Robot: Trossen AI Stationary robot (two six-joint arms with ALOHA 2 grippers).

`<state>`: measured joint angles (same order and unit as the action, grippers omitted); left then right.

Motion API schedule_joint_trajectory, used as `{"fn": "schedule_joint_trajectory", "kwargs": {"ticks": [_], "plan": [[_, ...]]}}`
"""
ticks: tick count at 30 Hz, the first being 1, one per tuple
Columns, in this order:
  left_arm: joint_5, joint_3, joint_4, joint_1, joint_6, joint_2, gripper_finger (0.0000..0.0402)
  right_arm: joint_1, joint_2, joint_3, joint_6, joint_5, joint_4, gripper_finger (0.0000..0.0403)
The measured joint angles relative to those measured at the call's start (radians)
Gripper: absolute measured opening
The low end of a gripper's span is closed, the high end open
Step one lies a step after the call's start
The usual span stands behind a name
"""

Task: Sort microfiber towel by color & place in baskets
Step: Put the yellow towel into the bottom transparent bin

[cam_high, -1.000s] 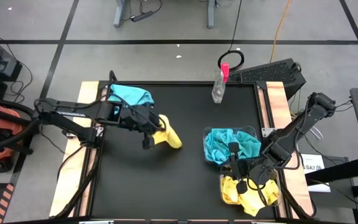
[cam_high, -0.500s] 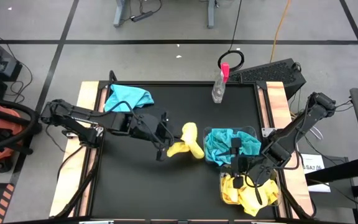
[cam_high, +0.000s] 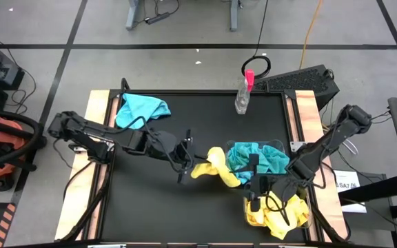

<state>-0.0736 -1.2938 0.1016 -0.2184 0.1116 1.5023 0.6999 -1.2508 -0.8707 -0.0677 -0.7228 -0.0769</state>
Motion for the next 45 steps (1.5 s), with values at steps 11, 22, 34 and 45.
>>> {"fn": "schedule_joint_trajectory", "kwargs": {"ticks": [11, 22, 34, 45], "plan": [[0.025, 0.000, -0.055, -0.036, 0.009, 0.039, 0.0001, -0.092, -0.060, 0.000, 0.055, -0.029, 0.104, 0.0281], [0.076, 0.000, -0.088, -0.070, 0.009, 0.039, 0.0001, -0.121, -0.067, 0.000, 0.057, -0.023, 0.119, 0.0189], [0.075, 0.000, -0.077, -0.086, 0.002, 0.039, 0.0020, -0.092, -0.034, 0.000, 0.128, -0.087, 0.120, 0.0006], [0.068, 0.000, -0.166, -0.103, 0.000, 0.115, 0.0028, 0.003, 0.072, 0.000, 0.423, -0.128, 0.373, 0.0001]]}}
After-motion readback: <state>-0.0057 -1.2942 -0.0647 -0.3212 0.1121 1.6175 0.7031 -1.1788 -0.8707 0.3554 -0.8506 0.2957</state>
